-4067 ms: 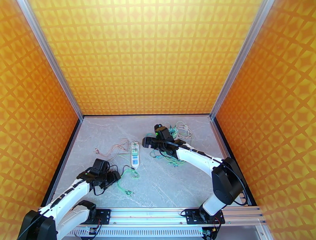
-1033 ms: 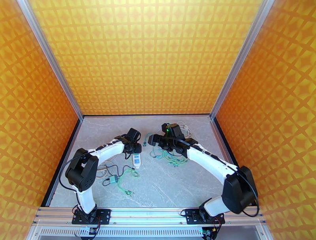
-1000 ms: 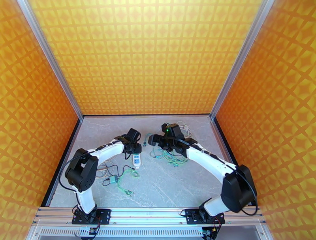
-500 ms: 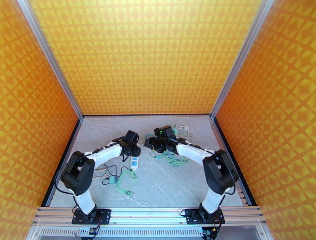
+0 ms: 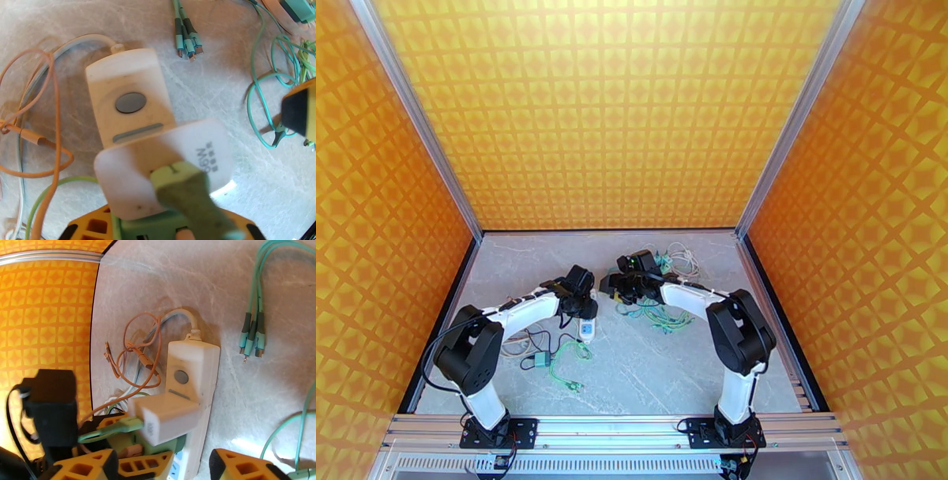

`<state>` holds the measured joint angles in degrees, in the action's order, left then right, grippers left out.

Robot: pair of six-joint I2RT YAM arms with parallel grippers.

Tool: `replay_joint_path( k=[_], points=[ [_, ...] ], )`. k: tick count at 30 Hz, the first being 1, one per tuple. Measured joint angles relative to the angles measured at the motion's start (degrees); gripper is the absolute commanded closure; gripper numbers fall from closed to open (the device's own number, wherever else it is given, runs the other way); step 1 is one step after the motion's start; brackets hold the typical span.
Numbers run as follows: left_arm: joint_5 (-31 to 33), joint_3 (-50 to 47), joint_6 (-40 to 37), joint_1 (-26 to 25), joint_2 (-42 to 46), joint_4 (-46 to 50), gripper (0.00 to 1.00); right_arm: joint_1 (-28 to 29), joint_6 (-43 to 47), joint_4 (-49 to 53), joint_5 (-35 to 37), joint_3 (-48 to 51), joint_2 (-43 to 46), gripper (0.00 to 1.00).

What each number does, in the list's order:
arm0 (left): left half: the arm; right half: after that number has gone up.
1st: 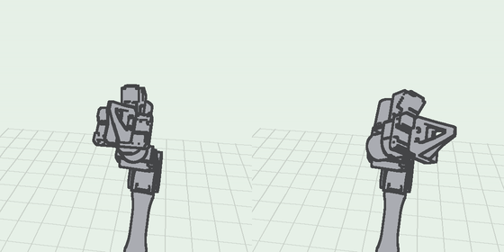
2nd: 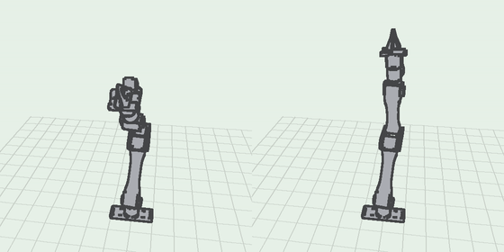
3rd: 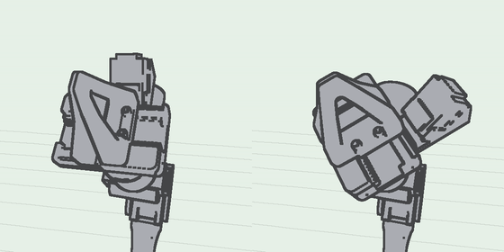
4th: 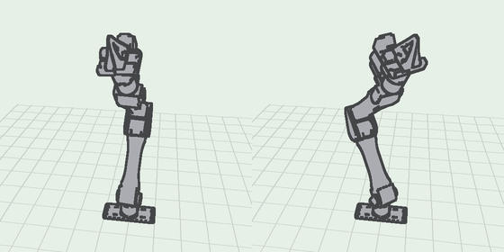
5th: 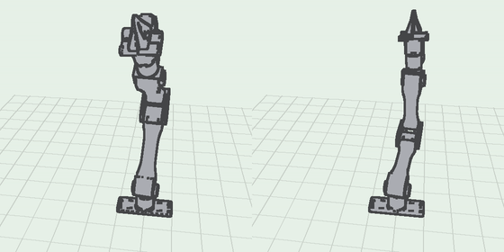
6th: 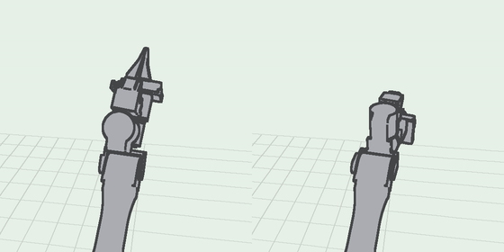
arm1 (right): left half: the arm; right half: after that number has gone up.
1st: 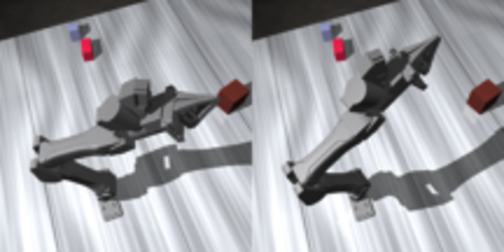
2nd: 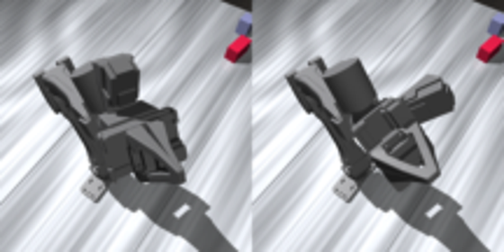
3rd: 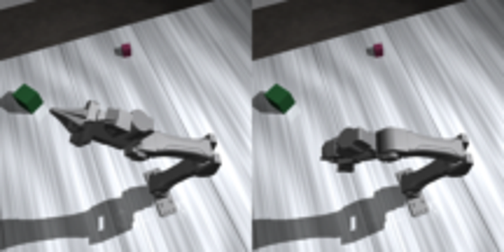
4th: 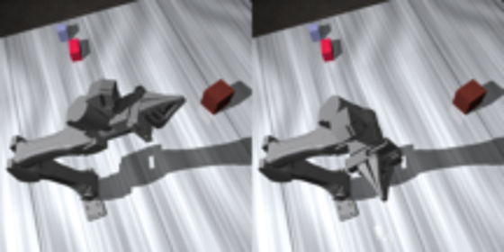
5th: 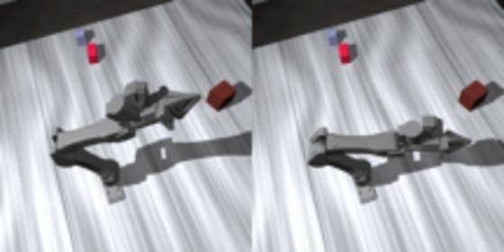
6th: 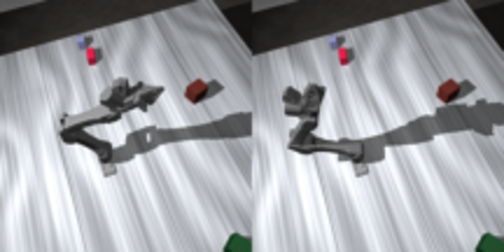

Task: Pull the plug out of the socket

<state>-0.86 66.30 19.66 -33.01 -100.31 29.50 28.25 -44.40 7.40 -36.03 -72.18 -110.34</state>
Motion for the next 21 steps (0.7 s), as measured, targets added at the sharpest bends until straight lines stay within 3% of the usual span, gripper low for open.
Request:
replay_joint_path(
  k=[15, 21],
  points=[
    [0.0, -0.1, 0.0, 0.0, 0.1, 0.0, 0.62, 0.3, 0.1, 0.5, -3.7, -5.5, -7.5, 0.41],
    [0.3, 0.1, -0.1, -0.2, 0.0, 0.6, 0.62, 0.6, 1.7, 2.0, -3.9, -6.3, -8.2, 0.47]
  ],
)
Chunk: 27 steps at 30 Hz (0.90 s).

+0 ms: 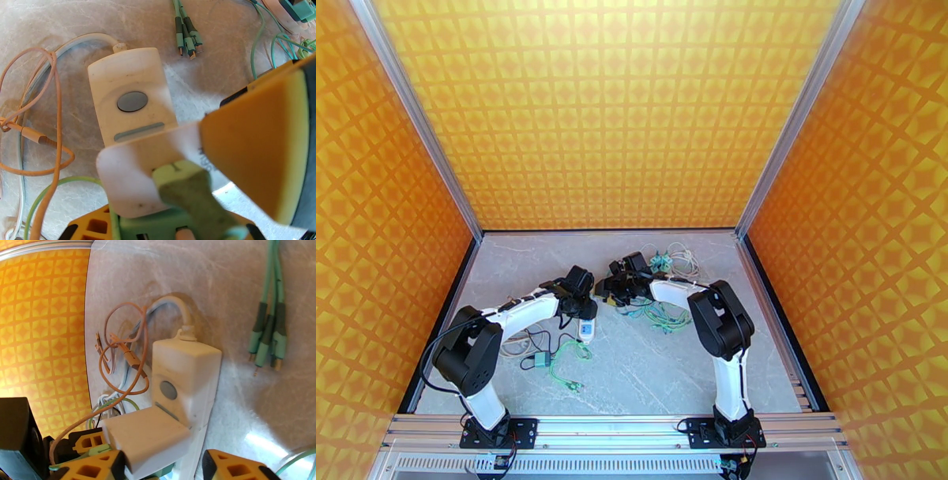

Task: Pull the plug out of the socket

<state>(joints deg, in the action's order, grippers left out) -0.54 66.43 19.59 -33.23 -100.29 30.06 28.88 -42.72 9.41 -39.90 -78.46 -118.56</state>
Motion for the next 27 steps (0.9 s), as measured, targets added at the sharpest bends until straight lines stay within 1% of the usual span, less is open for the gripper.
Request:
replay_joint_path(
  k=[5, 10, 22, 27],
  points=[
    [0.6, 0.6, 0.0, -0.3, -0.3, 0.9, 0.62, 0.0, 2.4, 1.5, 0.1, -0.1, 0.0, 0.47],
    [1.5, 1.6, 0.2, -0.8, -0.5, 2.9, 0.62, 0.0, 4.3, 2.7, 0.3, -0.5, 0.0, 0.51],
    [2.6, 3.9, 1.9, -1.3, -0.5, 6.1, 0.62, 0.2, 7.6, 4.7, 2.0, -0.9, 0.6, 0.51],
    [2.6, 4.5, 2.5, -1.3, 2.3, 8.3, 0.62, 0.2, 8.5, 5.8, 2.6, -1.4, 0.6, 0.51]
  ],
)
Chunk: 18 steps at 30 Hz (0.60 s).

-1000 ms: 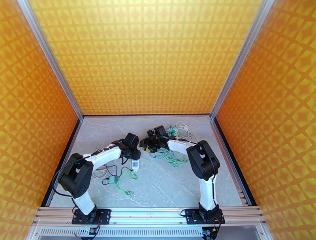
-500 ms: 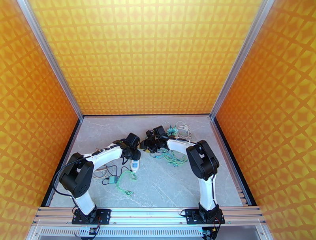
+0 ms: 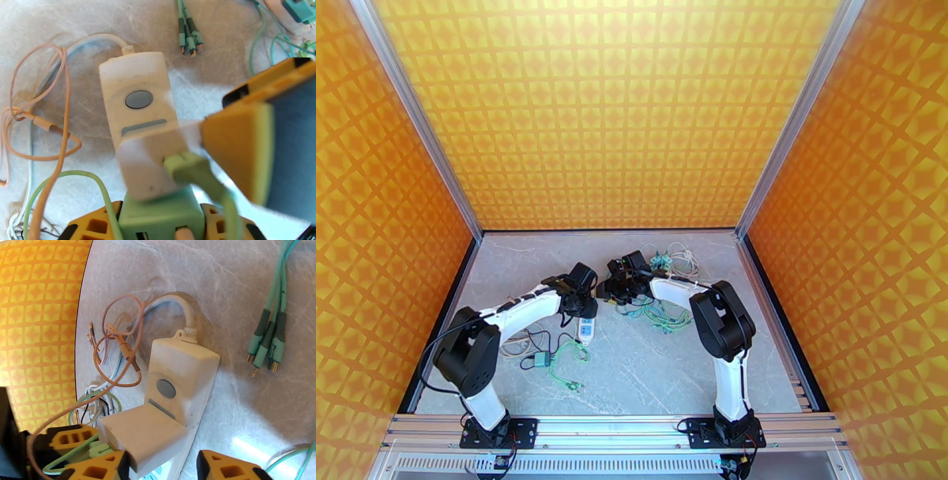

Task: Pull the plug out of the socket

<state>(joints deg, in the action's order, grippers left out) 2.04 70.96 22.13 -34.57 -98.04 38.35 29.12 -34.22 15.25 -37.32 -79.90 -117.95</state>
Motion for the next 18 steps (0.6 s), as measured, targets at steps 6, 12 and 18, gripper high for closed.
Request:
replay_joint_path(
  k=[6, 12, 18],
  points=[
    [0.0, 0.0, 1.3, 0.0, 5.6, 1.9, 0.62, 0.0, 0.5, 0.9, 0.5, -0.1, 0.2, 0.50],
    [0.0, -0.4, 3.6, 0.6, 10.9, 2.1, 0.64, 0.0, 0.5, 2.0, 1.5, -0.3, 0.6, 0.44],
    [0.0, -3.3, 6.9, 3.6, 17.6, 2.2, 0.65, 0.0, 0.5, 2.6, 2.4, -0.4, 0.8, 0.41]
  ],
)
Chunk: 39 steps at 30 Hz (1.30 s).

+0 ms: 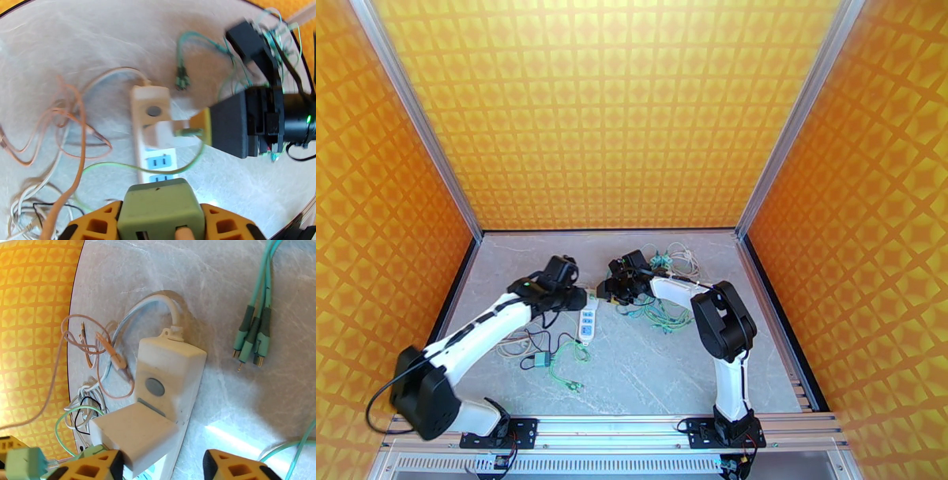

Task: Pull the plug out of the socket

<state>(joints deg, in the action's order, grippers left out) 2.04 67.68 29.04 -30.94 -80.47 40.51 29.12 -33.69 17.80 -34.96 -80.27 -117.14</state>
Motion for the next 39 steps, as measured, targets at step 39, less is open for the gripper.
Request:
replay_joint_path(
  k=[39],
  points=[
    [-3.2, 26.4, -8.7, 31.1, -16.2, 2.1, 0.64, 0.0, -0.1, 7.3, 10.3, 2.0, 15.9, 0.02]
  ],
)
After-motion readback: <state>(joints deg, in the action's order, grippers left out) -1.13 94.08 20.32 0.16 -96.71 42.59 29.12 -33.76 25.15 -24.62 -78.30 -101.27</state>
